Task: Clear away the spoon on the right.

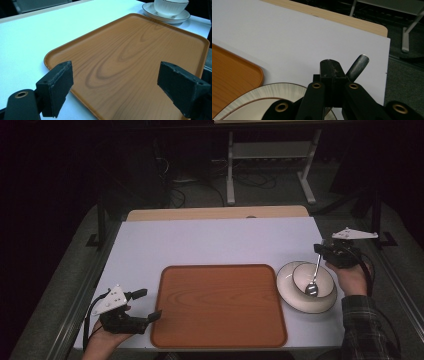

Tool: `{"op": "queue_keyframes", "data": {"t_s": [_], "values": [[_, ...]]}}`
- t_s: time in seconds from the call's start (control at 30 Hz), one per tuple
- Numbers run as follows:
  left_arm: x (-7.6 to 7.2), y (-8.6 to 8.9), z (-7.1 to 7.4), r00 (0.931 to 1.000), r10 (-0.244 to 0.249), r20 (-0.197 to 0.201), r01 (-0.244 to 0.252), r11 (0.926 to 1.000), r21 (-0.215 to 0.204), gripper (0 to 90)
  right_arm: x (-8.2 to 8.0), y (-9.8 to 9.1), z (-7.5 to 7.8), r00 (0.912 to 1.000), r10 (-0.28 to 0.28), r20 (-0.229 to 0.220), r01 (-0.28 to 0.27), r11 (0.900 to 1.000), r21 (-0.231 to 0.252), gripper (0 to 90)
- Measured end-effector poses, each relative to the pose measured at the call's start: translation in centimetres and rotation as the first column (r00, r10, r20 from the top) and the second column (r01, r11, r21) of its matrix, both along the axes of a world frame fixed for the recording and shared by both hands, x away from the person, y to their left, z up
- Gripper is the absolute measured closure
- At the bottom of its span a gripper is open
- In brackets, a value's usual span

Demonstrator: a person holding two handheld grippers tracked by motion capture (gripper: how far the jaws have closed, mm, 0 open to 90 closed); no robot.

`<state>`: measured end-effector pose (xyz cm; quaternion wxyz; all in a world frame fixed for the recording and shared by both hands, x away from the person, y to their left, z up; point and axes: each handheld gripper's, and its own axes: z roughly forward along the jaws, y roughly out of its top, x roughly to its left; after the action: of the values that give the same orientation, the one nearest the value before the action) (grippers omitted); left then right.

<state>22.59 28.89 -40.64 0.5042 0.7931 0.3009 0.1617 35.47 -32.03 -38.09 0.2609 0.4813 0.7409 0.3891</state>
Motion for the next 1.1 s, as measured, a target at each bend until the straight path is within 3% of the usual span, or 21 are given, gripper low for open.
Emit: {"op": "queue_keyframes", "data": {"t_s": [0.77,1.1], "values": [[0.0,0.0,0.1,1.0,0.001,-0.002,-0.001,1.0,-0.01,13.5,-2.4,-2.0,0.1,0.997,-0.077,-0.01,0.077,0.9964,-0.035,89.4],[0.0,-0.1,0.1,1.0,-0.001,-0.003,0.001,0.9999,-0.013,13.5,-4.1,-2.4,-0.2,0.9964,-0.08,-0.026,0.079,0.9953,-0.057,89.4]]}}
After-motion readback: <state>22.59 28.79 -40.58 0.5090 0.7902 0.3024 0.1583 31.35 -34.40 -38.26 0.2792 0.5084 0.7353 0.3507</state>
